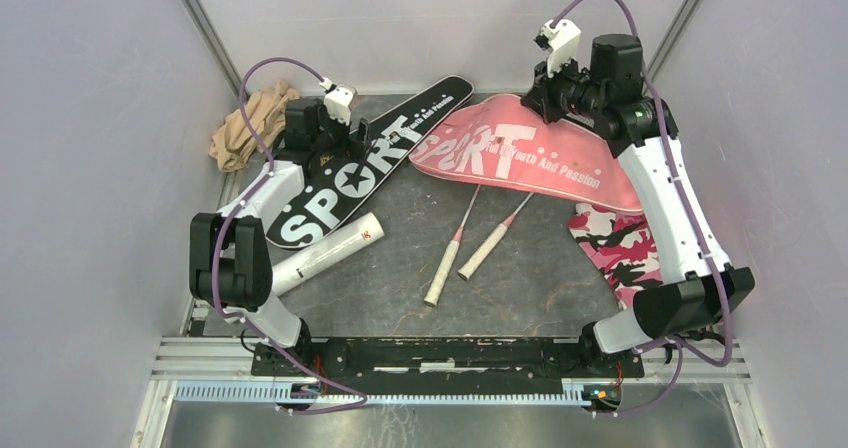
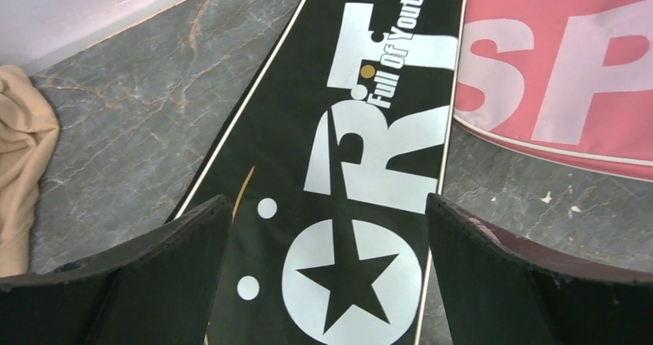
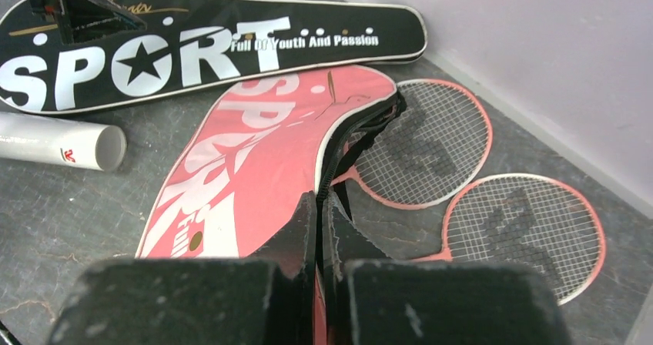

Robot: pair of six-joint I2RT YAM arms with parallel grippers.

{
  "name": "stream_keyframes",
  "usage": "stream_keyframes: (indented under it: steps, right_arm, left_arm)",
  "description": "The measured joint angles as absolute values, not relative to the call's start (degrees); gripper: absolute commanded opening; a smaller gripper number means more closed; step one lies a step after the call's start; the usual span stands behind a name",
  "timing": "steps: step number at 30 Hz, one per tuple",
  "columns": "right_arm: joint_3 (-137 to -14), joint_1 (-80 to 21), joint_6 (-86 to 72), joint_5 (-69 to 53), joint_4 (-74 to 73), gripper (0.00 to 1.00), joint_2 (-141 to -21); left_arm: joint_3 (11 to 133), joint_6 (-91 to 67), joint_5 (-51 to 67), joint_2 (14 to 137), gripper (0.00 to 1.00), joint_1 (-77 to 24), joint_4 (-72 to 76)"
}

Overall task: Pack up the badminton gear
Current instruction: Move the racket bag to the center of the board.

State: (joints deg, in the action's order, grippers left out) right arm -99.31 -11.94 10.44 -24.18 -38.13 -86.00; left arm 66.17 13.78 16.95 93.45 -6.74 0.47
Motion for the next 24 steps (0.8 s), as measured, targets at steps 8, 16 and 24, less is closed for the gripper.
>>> stream_keyframes:
  steps: [8,16,24]
  right_arm:
    - [-104.99,-11.94,9.85,-22.09,-37.30,0.00,-84.79]
    - [-105.08,-11.94,7.05,-23.40,-32.58,0.00,-82.00]
    - [-98.56,-13.63,2.28,-26.39,-24.18,0.00,-82.87]
  left_arm:
    - [66.17,7.88,18.52,93.34,1.00,-7.05,1.04]
    - [66.83,4.60,18.37,92.36,1.00,-7.14,1.19]
    - [66.83,2.22,14.09,88.99,1.00,-7.14,1.39]
